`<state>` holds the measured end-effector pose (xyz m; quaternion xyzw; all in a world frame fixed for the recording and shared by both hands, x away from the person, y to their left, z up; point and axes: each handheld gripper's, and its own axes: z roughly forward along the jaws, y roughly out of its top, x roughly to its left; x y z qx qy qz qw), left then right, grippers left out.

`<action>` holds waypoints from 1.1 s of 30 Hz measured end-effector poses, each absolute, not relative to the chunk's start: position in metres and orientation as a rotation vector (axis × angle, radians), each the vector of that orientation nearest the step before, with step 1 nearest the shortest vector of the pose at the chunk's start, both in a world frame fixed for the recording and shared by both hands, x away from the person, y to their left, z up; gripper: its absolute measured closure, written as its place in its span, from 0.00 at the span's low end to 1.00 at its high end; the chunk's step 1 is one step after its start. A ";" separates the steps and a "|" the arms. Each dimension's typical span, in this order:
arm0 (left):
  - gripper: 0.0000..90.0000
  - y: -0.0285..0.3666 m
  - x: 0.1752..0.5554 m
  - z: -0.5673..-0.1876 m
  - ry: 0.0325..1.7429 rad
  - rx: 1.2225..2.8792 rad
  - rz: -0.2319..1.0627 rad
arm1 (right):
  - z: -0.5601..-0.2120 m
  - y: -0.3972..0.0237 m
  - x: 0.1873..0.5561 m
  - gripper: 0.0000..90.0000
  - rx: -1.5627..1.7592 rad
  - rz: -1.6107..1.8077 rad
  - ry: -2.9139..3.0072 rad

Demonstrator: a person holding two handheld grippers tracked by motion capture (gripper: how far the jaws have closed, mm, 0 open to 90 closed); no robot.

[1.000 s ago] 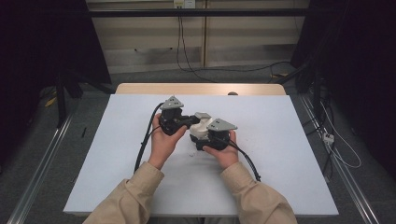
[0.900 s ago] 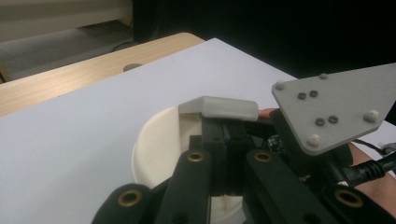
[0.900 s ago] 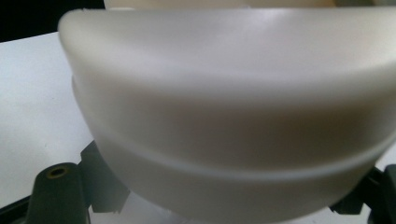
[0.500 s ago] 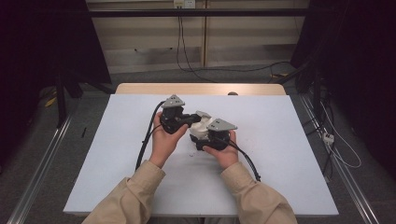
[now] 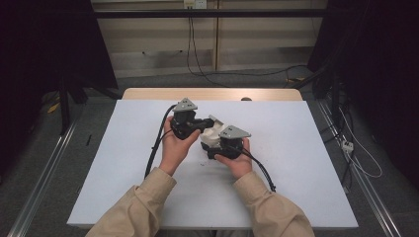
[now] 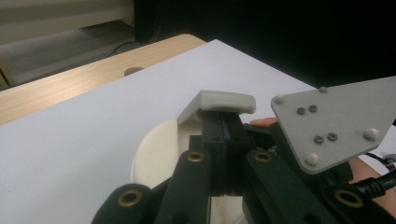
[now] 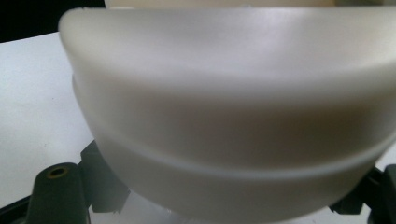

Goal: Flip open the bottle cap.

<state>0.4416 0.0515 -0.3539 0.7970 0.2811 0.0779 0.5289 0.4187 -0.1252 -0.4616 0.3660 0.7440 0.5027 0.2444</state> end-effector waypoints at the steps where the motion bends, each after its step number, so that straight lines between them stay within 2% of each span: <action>1: 1.00 0.051 0.442 -0.354 0.668 1.903 0.189 | -0.462 -0.125 0.419 0.21 1.000 1.373 2.032; 33: 1.00 0.039 0.448 -0.346 0.665 1.889 0.209 | -0.462 -0.125 0.419 0.21 0.999 1.367 2.029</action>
